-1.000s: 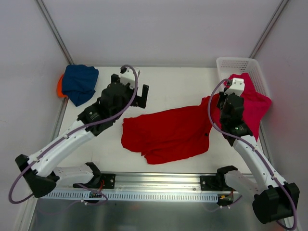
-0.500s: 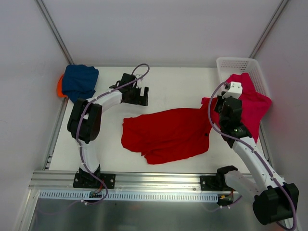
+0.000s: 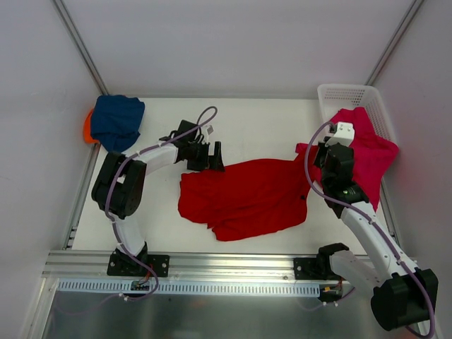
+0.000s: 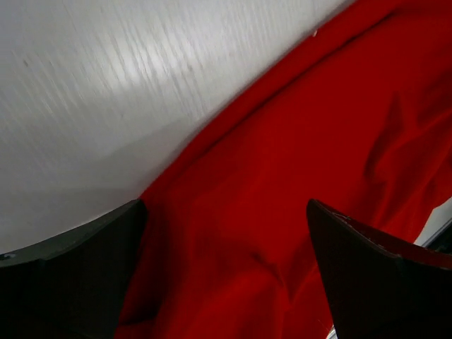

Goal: Fold and stack the t-shirts
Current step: Flatten out the tshirt

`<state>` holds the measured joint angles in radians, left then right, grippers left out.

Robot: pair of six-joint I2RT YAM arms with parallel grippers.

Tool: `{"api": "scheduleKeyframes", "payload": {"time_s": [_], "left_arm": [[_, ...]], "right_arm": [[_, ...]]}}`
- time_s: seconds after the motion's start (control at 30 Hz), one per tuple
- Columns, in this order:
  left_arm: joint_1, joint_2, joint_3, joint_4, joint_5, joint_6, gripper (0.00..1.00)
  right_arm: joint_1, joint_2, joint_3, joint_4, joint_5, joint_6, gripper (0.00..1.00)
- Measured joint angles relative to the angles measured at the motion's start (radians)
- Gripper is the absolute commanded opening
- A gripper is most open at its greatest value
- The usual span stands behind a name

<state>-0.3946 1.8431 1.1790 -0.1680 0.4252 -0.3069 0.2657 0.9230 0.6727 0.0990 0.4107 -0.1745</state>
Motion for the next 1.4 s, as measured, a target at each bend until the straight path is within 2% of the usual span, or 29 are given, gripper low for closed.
{"api": "scheduleKeyframes", "payload": {"time_s": [0.13,0.33,0.4,0.43,0.47,0.57,0.67,0.97,1.17,1.27,1.4], "left_arm": [[-0.050,-0.028,-0.075,-0.014,-0.033,0.000,0.99],[-0.097,-0.038,-0.087,-0.008,-0.101,0.004,0.99],[-0.101,-0.037,-0.085,-0.009,-0.114,0.003,0.91],[-0.103,-0.036,-0.083,-0.011,-0.122,0.003,0.83],[-0.103,-0.030,-0.076,-0.015,-0.130,0.003,0.62],[-0.103,0.015,-0.044,-0.018,-0.164,0.006,0.25],[-0.099,0.061,-0.010,-0.013,-0.175,-0.006,0.01],[-0.124,0.061,0.009,-0.011,-0.234,-0.022,0.00],[-0.149,-0.071,0.030,-0.150,-0.387,0.032,0.00],[-0.150,-0.168,0.128,-0.222,-0.459,0.063,0.00],[-0.149,-0.249,0.361,-0.274,-0.528,0.111,0.00]], "right_arm": [[0.000,-0.003,0.000,0.000,0.000,0.004,0.00],[0.000,-0.021,-0.008,-0.003,-0.004,0.014,0.00],[0.000,-0.031,-0.017,-0.010,-0.004,0.014,0.00],[0.000,-0.036,-0.018,-0.017,-0.004,0.014,0.01],[0.000,-0.041,-0.020,-0.021,-0.004,0.014,0.00],[0.000,-0.061,-0.026,-0.031,-0.003,0.014,0.00],[0.000,-0.082,-0.029,-0.041,-0.003,0.013,0.00],[0.000,-0.138,-0.033,-0.055,-0.006,0.017,0.01],[0.000,-0.138,-0.033,-0.056,-0.026,0.025,0.00],[0.000,-0.119,0.000,-0.077,-0.038,0.021,0.00],[0.000,-0.063,0.134,-0.117,-0.062,0.001,0.01]]}}
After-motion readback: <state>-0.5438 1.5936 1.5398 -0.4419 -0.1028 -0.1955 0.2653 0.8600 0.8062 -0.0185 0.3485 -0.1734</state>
